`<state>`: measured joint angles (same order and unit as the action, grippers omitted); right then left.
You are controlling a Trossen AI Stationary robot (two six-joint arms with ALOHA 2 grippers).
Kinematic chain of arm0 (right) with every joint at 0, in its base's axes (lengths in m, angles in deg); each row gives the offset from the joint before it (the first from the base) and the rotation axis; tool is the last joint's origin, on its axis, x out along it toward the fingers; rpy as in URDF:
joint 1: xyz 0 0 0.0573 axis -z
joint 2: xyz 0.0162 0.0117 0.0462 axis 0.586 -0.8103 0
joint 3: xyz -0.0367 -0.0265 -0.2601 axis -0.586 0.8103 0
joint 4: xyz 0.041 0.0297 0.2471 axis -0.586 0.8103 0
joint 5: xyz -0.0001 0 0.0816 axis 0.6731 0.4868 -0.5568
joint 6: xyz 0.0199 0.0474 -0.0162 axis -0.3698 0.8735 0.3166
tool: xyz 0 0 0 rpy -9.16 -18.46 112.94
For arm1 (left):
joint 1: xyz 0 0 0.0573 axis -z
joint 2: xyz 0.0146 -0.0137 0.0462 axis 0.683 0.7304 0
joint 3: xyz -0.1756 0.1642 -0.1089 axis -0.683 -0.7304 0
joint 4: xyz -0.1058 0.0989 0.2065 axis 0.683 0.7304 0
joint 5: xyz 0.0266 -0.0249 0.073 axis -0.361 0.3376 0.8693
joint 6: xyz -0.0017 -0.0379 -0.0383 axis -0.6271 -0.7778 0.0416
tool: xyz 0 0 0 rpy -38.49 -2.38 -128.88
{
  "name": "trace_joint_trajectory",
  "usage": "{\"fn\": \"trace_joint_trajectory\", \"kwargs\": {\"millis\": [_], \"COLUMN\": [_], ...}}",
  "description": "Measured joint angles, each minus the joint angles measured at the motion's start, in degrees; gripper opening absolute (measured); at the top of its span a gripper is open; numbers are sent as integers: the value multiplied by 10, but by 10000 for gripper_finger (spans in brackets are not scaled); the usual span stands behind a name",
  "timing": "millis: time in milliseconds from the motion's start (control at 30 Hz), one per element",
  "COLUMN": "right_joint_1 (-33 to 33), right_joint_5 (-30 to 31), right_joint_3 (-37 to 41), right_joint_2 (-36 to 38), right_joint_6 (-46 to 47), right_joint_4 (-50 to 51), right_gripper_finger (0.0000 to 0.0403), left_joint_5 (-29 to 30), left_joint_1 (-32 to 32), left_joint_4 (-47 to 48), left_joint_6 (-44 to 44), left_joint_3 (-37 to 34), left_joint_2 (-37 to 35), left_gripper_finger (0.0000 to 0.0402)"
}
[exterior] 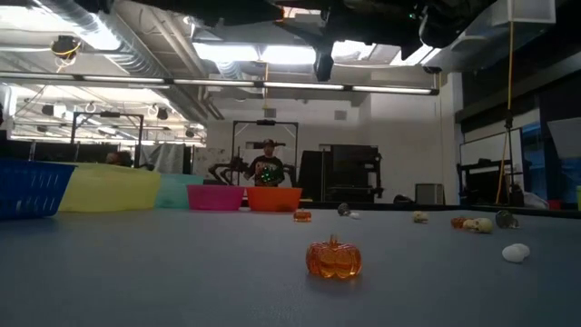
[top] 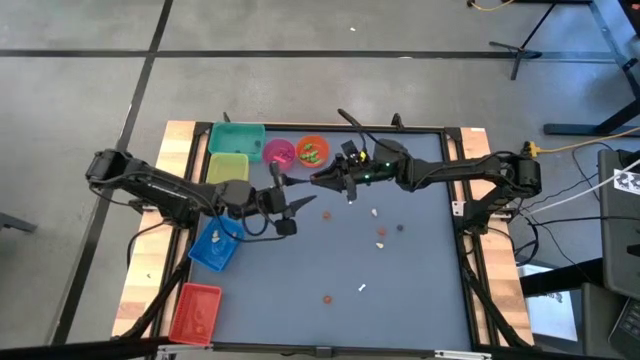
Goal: Sort Halloween decoration
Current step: Put the orange pumpkin toy into the red bin
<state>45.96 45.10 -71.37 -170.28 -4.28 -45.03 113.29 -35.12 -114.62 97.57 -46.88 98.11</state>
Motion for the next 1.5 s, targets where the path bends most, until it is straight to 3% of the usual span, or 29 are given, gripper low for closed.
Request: {"fn": "trace_joint_trajectory", "kwargs": {"millis": [300,533,667,867,1267,1500], "right_joint_1": [1,1,0,0,0,0], "right_joint_5": [-2,-6,-6,-6,10,28], "right_joint_3": [0,0,0,0,0,0], "right_joint_2": [0,0,-1,-1,-1,-1], "right_joint_6": [-6,-20,-21,-21,-20,-20], "right_joint_4": [0,11,22,22,19,19], "right_gripper_finger": [106,106,106,106,106,106], "left_joint_5": [4,97,114,112,26,19], "left_joint_1": [9,37,45,40,2,-10], "left_joint_4": [-11,-2,-2,-8,-29,-29], "left_joint_6": [-7,-8,-8,-8,-8,-8], "left_joint_3": [0,0,0,0,0,0], "left_joint_2": [4,3,3,3,3,3], "left_gripper_finger": [182,182,182,182,182,182]}}
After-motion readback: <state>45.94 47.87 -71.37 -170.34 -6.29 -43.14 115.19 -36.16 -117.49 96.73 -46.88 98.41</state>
